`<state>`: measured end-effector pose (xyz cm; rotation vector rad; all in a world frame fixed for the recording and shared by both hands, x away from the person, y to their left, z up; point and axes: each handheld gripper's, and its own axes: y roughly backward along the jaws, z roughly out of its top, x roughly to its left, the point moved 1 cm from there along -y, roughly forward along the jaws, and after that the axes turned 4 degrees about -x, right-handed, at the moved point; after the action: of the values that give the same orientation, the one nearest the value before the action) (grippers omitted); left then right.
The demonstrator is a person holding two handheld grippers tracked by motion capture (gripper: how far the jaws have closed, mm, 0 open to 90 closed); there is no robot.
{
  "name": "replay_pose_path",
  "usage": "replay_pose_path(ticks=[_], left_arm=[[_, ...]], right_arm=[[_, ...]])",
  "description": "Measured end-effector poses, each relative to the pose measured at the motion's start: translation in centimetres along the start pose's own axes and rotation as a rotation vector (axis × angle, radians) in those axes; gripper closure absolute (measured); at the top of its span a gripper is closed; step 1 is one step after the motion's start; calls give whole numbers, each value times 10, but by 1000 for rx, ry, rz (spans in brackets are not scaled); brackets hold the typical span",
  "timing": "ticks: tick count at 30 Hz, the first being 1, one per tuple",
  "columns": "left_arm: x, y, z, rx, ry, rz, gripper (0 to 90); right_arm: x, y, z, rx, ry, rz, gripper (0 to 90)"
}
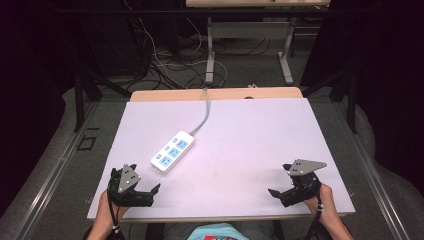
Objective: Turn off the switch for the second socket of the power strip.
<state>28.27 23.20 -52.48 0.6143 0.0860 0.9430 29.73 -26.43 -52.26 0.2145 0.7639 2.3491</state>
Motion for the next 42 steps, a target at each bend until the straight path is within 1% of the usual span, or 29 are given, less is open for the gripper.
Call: replay_pose_path(ticks=[2,6,7,8,9,11,15,16,18,19,20,21,22,24,29,30,31,34,35,38,39,42], left_arm=[[0,0,0,-7,-1,7,1],[1,1,0,-5,-8,14,0],[0,0,0,-5,-3,11,1],[0,0,0,2,1,3,1],[0,0,0,2,1,3,0],[0,0,1,8,5,5,0],[0,1,1,8,12,8,0],[1,1,1,10,12,11,0],[0,0,2,5,20,8,1],[0,0,2,7,13,15,1],[0,-1,3,16,11,6,1],[-1,-1,4,13,2,11,1],[-1,-1,4,13,2,11,1],[-2,-2,4,14,4,4,1],[-1,-2,7,15,-11,17,1],[-1,-3,7,12,3,15,2],[0,-3,8,16,5,21,3],[4,-5,9,20,12,30,5],[5,-7,9,16,23,39,5],[7,-7,10,19,28,38,5],[9,-8,11,12,25,54,5],[9,-10,11,7,36,48,6]], right_arm=[[0,0,0,0,1,-1,14],[0,0,0,-2,2,-4,15],[0,0,0,5,3,-3,15],[-1,0,0,5,18,-6,16],[-1,0,0,1,25,-1,16],[0,0,0,2,9,-6,16],[1,0,0,2,9,-10,16],[0,0,0,11,16,-3,16],[-1,1,0,12,20,-7,16],[-1,0,0,11,22,-5,17],[-1,-1,0,1,19,-15,17],[-1,-1,0,2,18,-17,18],[-1,-1,0,10,18,-11,18],[-1,-1,0,5,15,-17,18],[-1,0,0,6,13,-9,18],[0,0,0,5,7,-10,18],[-1,0,0,7,19,-6,18],[0,-1,0,8,12,-11,17],[0,-1,0,4,20,-13,18],[0,-2,0,2,21,-18,18],[0,-2,0,3,22,-12,18],[0,-2,0,0,17,-14,18]])
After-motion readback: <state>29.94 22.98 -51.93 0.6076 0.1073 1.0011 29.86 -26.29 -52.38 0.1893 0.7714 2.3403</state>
